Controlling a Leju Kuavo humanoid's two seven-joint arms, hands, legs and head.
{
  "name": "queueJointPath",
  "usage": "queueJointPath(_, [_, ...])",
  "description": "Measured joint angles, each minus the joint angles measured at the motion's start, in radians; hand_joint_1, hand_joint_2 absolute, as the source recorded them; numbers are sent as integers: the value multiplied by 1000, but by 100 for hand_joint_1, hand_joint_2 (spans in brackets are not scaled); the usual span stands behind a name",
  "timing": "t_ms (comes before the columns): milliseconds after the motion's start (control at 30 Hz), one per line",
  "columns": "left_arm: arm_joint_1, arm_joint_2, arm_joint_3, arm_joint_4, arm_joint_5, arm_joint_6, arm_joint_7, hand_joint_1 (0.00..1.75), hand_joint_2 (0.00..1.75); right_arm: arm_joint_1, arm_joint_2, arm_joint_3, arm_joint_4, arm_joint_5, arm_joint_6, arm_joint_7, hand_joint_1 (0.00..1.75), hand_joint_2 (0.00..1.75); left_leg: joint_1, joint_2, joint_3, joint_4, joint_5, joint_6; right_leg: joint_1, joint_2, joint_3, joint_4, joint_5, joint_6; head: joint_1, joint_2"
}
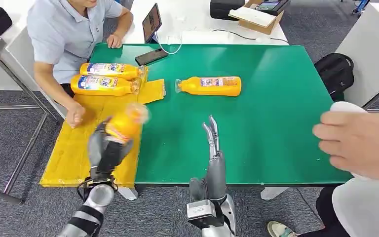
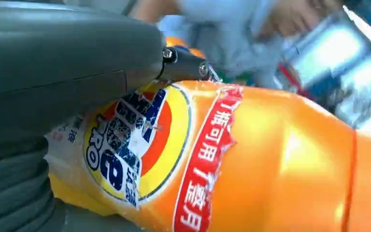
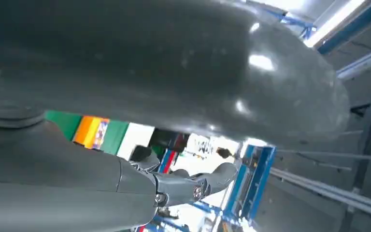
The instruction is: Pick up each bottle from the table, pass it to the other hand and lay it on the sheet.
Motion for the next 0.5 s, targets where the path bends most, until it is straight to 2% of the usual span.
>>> queueJointPath(133, [-88,21,-15,130,-216,-88,114,175,175,-7,-21,38,0,-33,17,0,0,0,0,1,0,0,0,0,0,0,0,0,0,0,0,0])
queueJointPath(233, [-154,50,-35,212,-315,-235,180,175,175,-13,-26,53,3,-55,54,0,0,0,0,0,0,0,0,0,0,0,1,0,0,0,0,0])
queueJointPath(333, [-225,78,-61,294,-374,-356,214,175,175,-18,-27,58,10,-75,88,0,0,0,0,1,1,0,0,0,0,0,1,1,0,0,0,0])
queueJointPath(500, [-318,91,-81,418,-389,-455,254,175,175,-19,-29,58,24,-78,114,0,0,0,0,1,2,0,0,0,0,0,1,1,0,0,0,0])
